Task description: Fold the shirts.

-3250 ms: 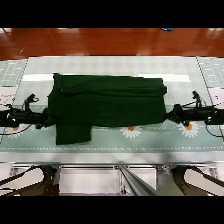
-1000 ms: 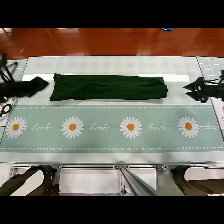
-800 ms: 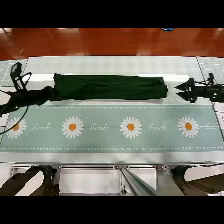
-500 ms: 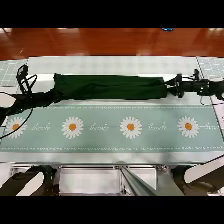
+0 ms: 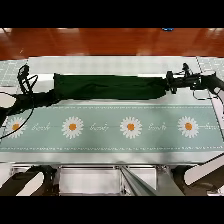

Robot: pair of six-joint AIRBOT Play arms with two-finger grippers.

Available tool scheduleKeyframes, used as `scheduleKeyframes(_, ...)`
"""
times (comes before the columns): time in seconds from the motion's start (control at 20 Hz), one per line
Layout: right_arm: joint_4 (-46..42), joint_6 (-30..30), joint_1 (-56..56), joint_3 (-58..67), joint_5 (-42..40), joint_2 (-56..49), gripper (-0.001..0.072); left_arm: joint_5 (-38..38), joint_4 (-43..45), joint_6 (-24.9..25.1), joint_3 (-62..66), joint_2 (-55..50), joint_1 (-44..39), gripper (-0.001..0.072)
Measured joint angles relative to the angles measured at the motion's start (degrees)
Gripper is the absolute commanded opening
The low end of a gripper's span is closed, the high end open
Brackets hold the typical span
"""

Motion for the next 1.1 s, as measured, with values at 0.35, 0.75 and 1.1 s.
scheduleKeyframes(0.35, -11.8, -0.3, -1.6, -3.0, 7.9, 21.2, 0.0022, 3.9, -3.8, 3.5, 6.6, -4.4, -10.3, 0.0015)
scheduleKeyframes(0.75, -17.7, 4.1, -2.3, -13.4, 14.4, 51.4, 0.0021, -1.2, -4.6, 1.4, 37.6, -35.5, -33.4, 0.0015)
scheduleKeyframes(1.1, -18.1, 8.6, -2.4, -15.7, 16.5, 64.0, 0.0022, -11.9, -7.1, -7.1, 56.5, -55.4, -49.0, 0.0015)
